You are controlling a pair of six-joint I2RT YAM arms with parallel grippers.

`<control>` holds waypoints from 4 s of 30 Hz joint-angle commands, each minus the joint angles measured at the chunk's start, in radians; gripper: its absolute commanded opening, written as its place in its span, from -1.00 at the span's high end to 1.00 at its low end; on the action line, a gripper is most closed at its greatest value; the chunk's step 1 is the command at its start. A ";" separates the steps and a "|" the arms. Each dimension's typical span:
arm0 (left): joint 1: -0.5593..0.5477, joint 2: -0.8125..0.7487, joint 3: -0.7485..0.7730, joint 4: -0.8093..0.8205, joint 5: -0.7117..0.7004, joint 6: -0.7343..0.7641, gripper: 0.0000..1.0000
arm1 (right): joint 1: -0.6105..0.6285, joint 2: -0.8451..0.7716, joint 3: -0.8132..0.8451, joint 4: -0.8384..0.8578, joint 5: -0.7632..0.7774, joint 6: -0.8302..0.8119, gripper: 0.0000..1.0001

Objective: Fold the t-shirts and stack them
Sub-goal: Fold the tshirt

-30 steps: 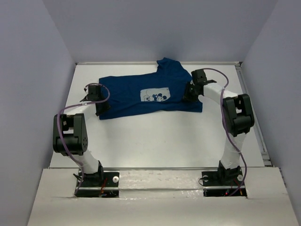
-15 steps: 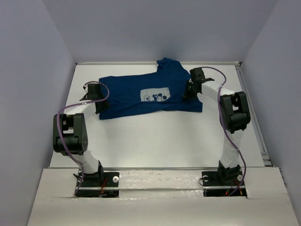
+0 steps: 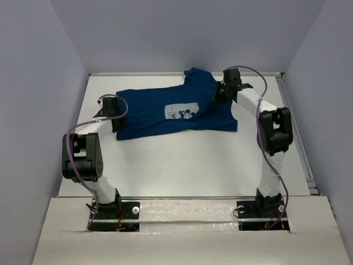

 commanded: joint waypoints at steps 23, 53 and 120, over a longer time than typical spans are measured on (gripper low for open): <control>-0.036 -0.204 0.039 -0.133 -0.031 0.005 0.20 | 0.051 0.323 0.526 0.128 -0.087 -0.009 0.37; 0.016 0.138 0.152 -0.008 -0.096 -0.103 0.27 | 0.062 -0.443 -0.563 0.247 -0.197 -0.051 -0.07; 0.045 -0.368 -0.276 0.002 0.064 -0.208 0.01 | -0.193 -0.603 -0.917 0.289 -0.063 0.169 -0.11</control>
